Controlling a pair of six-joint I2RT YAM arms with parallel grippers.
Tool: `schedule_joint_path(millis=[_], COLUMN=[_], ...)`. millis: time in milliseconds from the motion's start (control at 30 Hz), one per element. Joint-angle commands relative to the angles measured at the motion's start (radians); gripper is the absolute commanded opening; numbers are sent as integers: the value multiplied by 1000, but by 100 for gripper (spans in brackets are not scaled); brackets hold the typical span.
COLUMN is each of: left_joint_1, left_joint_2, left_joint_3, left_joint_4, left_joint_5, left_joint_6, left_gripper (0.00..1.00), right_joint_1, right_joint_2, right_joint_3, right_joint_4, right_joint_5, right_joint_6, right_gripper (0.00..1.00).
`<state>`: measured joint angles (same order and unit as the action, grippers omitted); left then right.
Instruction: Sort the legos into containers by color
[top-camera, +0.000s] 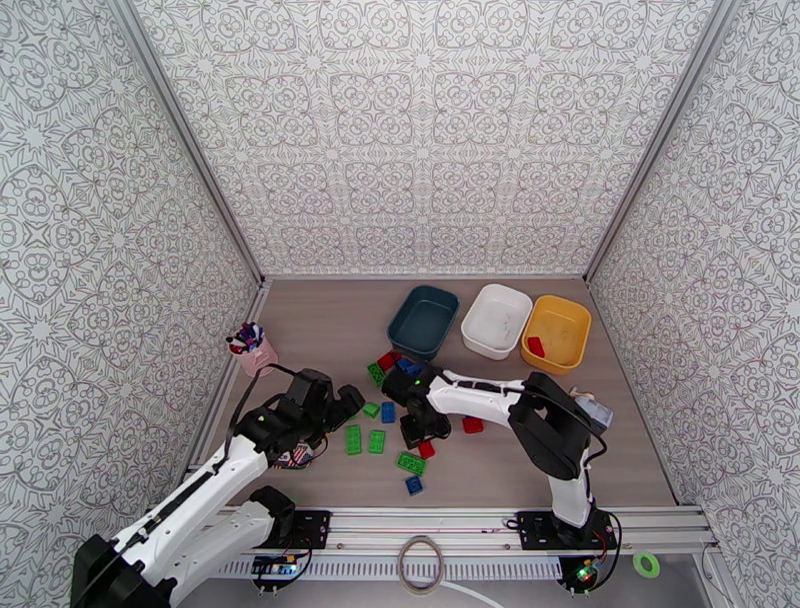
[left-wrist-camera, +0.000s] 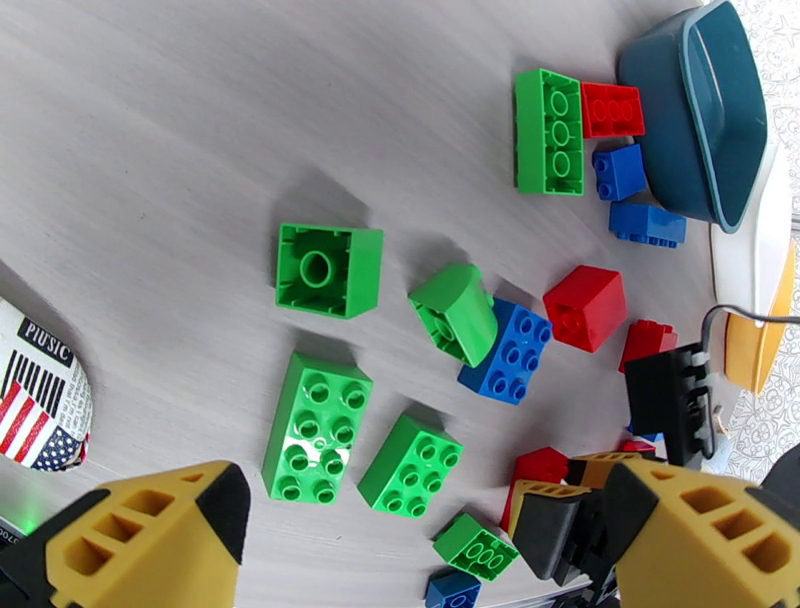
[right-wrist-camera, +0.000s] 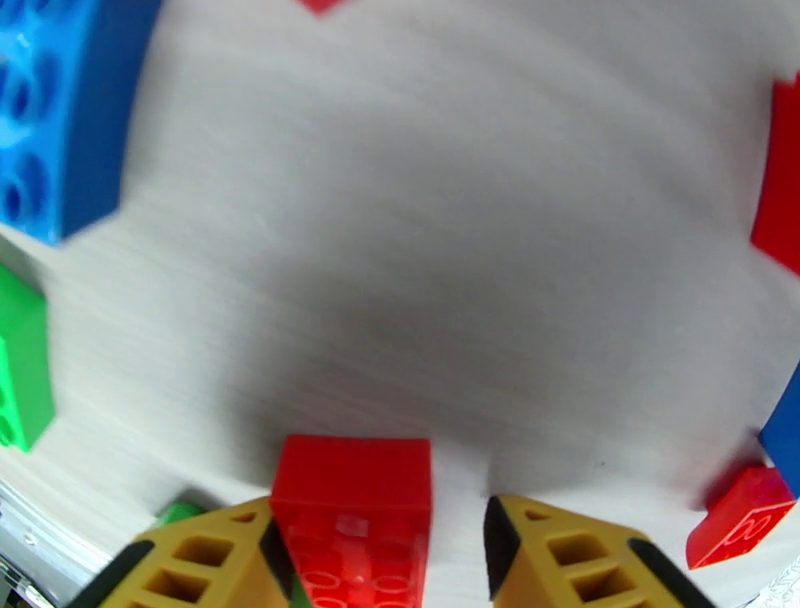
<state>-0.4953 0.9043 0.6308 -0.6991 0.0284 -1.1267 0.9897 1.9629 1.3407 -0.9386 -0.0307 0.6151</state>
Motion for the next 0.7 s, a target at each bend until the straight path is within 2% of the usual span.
schedule_joint_path(millis=[0,200,333,533,667], left_joint_1=[1,-4,-24,-55,-87], left_joint_2=[14,79,173,324,454], left_joint_3=[-13,-1,51,146,245], left_joint_4=[19,84,134,260,323], left_joint_5=[8,57,88,169,214], left_joint_6=[-9,21,63,121,155], left_gripper=[99,99,99,99,99], right_joint_1=[10,6,-40,-184,-316], right_joint_2=[-27,-63,-103,-202,-265], right_joint_3=[-28,-22,-21,-28,-33], right_joint_4=[13,-11,-20,0,31], right_joint_5=[12,60,65,18,-65], right_joint_6=[32,40,41,28,30], right_gripper=[47,35,28,25,22])
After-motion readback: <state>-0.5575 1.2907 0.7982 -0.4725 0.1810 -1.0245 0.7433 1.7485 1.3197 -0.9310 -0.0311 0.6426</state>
